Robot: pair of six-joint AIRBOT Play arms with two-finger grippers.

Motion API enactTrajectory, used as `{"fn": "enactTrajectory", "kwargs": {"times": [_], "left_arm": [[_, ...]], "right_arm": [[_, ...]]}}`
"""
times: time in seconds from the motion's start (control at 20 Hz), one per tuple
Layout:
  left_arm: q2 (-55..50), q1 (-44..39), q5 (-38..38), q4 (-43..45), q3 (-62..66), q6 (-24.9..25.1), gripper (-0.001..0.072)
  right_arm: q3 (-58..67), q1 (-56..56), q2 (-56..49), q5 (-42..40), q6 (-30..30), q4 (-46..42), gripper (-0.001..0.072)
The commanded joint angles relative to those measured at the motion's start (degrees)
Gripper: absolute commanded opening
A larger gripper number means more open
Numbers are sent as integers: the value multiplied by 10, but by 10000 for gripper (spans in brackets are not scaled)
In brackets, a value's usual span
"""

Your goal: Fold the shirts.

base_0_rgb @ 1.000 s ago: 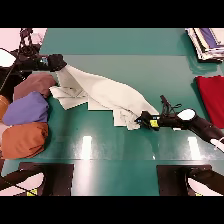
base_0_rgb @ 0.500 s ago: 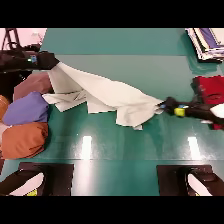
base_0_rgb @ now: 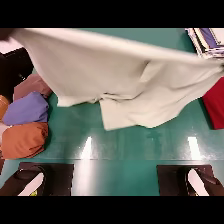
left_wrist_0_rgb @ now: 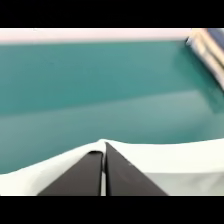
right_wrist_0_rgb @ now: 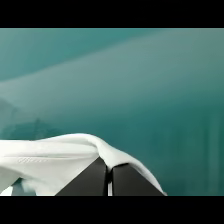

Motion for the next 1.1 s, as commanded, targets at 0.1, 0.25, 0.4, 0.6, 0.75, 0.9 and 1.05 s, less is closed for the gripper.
{"fn": "enactTrajectory", "kwargs": {"times": [0.1, 0.25, 0.4, 0.6, 0.75, 0.9, 1.05], "left_arm": [[14, 1, -36, -6, 183, -3, 21], [14, 1, -55, -8, 264, -11, 21], [14, 1, -52, -38, 316, -18, 21], [14, 1, -52, -86, 331, -18, 21], [14, 1, -51, -71, 301, -18, 21], [8, 1, -61, 0, 190, -60, 21], [-39, 1, -62, 15, 59, -69, 21]], "right_arm": [[256, -2, -57, 24, -8, -6, 14], [367, -12, -83, 48, -8, -7, 14], [449, -37, -95, 66, -8, -6, 14], [441, -77, -63, 47, -7, -6, 14], [405, -116, -45, 44, -7, -5, 13], [427, -104, -103, 92, 19, -1, 13], [414, -30, -207, 153, 47, -10, 13]]}}
